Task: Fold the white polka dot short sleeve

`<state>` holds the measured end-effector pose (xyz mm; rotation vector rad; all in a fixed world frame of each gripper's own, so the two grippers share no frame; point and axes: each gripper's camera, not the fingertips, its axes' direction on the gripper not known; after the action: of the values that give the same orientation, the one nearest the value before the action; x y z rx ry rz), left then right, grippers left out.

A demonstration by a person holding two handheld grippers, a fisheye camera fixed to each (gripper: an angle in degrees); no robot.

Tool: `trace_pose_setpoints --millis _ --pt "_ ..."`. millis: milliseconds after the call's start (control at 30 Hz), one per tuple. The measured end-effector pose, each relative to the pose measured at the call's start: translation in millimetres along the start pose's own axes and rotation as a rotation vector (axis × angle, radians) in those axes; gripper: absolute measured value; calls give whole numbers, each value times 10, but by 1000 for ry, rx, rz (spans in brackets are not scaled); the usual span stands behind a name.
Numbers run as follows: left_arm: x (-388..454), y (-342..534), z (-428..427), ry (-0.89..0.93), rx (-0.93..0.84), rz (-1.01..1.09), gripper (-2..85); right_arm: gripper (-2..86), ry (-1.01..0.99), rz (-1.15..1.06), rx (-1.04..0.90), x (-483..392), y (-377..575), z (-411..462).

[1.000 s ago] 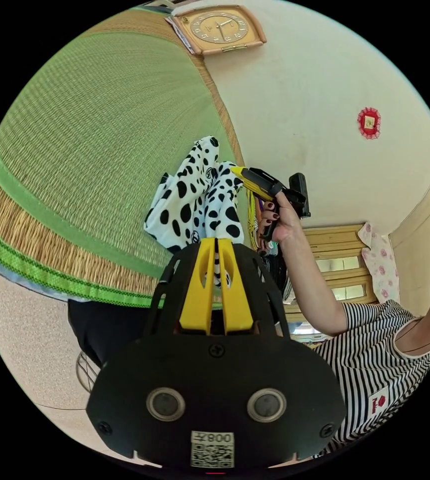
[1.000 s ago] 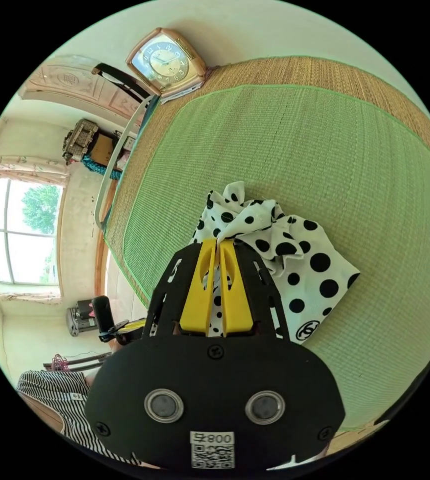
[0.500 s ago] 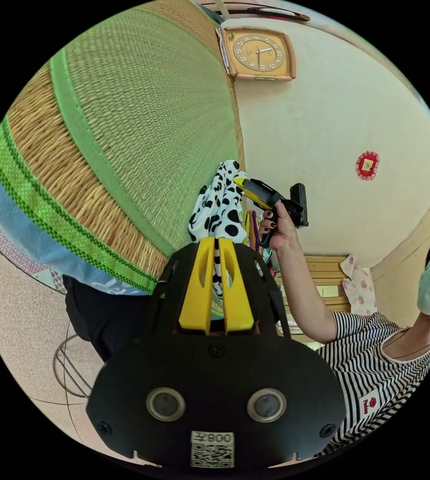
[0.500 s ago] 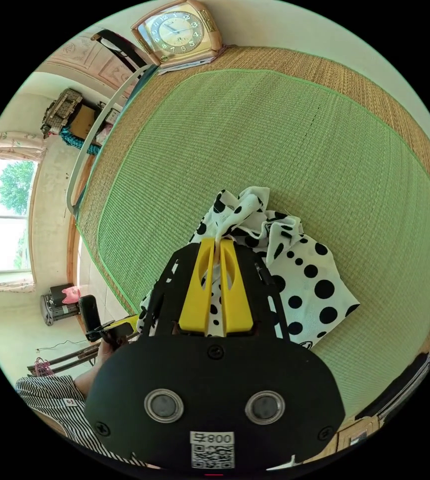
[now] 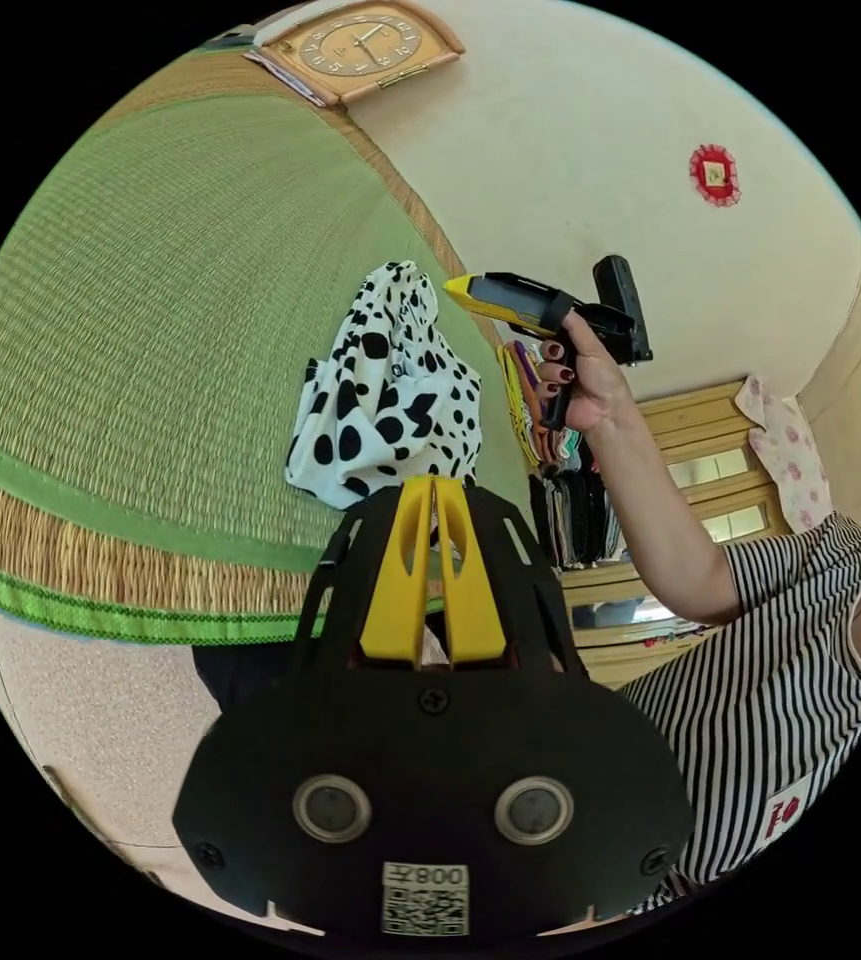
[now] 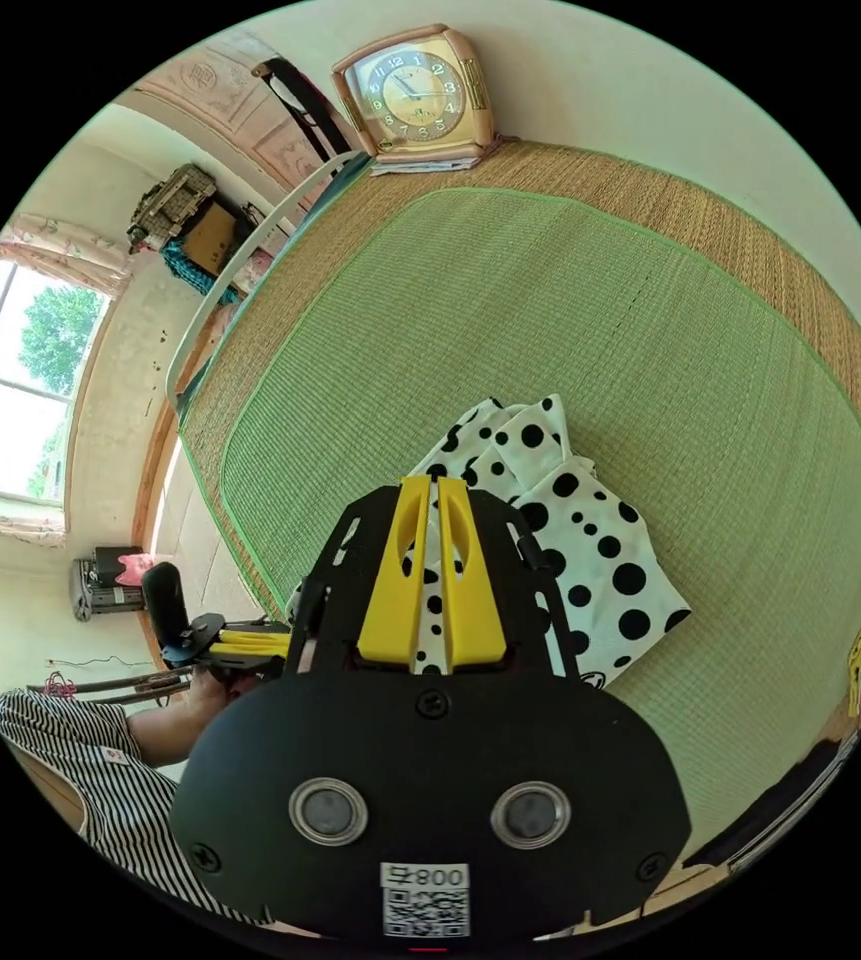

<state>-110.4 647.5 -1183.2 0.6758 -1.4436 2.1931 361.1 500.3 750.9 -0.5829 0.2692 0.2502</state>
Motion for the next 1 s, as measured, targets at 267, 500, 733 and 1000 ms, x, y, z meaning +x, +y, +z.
trace_pose_setpoints --millis 267,500,733,1000 --pt "-361 -13 -146 8 41 -165 3 0 1 9 -98 184 -131 580" --pt "-265 -107 -292 -22 51 -78 3 1 -29 -9 39 204 123 168" --pt "-457 -77 -384 -46 101 -175 1 1 -5 68 81 595 60 106" --pt "-421 -119 -447 -81 89 -174 1 1 -57 111 50 881 -42 278"
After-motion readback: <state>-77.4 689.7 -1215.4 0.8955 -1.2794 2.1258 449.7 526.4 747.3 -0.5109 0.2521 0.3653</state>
